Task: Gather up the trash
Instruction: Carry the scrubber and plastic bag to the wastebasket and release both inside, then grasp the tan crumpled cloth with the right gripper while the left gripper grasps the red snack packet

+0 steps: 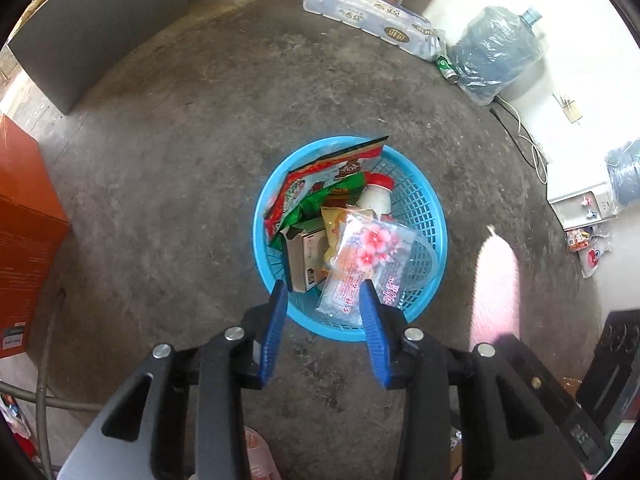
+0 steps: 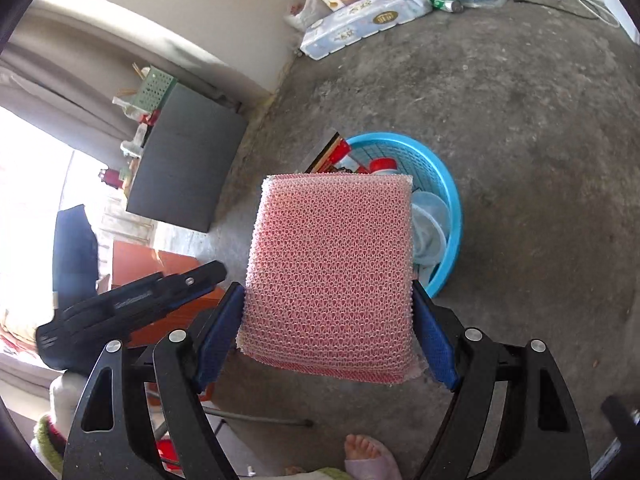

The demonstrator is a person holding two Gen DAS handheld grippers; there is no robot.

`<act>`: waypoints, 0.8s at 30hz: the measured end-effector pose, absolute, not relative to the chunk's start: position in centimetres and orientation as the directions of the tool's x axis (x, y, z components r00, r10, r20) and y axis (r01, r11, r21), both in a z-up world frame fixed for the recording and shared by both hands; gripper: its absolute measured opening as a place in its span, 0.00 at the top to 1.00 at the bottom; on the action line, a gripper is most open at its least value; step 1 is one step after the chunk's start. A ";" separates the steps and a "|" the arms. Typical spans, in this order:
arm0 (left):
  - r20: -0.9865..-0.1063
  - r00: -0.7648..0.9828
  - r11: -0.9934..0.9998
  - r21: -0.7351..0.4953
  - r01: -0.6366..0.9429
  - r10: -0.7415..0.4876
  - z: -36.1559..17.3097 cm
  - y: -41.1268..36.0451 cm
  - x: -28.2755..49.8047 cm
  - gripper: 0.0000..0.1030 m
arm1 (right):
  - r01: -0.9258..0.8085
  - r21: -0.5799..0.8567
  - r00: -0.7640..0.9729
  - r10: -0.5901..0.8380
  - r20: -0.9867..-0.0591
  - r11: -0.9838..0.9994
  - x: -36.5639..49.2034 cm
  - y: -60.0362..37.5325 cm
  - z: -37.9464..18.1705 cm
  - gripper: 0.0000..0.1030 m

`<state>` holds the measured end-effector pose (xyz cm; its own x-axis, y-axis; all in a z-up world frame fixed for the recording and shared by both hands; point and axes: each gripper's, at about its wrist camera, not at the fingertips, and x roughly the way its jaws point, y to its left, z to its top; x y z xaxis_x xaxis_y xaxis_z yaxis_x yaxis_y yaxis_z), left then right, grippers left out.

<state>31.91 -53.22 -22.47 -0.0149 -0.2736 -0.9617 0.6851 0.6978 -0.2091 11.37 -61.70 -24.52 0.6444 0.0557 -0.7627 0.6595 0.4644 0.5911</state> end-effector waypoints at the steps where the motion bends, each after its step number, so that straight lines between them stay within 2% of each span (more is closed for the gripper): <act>1: -0.961 -0.005 0.697 -0.203 0.688 -0.275 -21.7 -52.7 32.3 0.65 | 0.658 0.571 0.628 0.062 -0.776 0.491 12.7 -61.8 -24.9 0.25; 5: -0.942 0.039 0.685 -0.213 0.697 -0.333 -17.0 -49.2 33.7 0.63 | 0.655 0.444 0.541 0.031 -0.841 0.612 18.3 -61.3 -26.3 0.22; 7: -0.928 0.056 0.681 -0.227 0.696 -0.367 -14.4 -47.1 34.2 0.58 | 0.646 0.374 0.488 0.017 -0.873 0.665 20.8 -60.7 -27.4 0.19; 11: -0.903 0.087 0.662 -0.240 0.710 -0.421 -9.2 -41.6 34.5 0.48 | 0.649 0.290 0.427 -0.022 -0.904 0.703 22.5 -59.8 -28.9 0.19; 13: -0.888 0.116 0.657 -0.236 0.716 -0.446 -6.8 -38.3 34.4 0.43 | 0.657 0.307 0.440 -0.019 -0.898 0.689 22.0 -59.7 -28.7 0.19; 20: -0.826 0.260 0.720 -0.231 0.654 -0.501 -0.6 -23.8 33.3 0.39 | 0.637 0.349 0.506 -0.031 -0.862 0.687 17.9 -59.2 -24.9 0.19; 24: -0.787 0.374 0.784 -0.213 0.583 -0.491 1.8 -15.1 32.1 0.38 | 0.606 0.363 0.551 -0.045 -0.833 0.708 16.1 -58.5 -21.1 0.19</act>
<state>32.12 -15.07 1.78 0.3737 -0.4914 -0.7867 0.5826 0.7843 -0.2132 16.07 -58.52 -21.06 0.5511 -0.0446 -0.8333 0.6056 0.7084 0.3626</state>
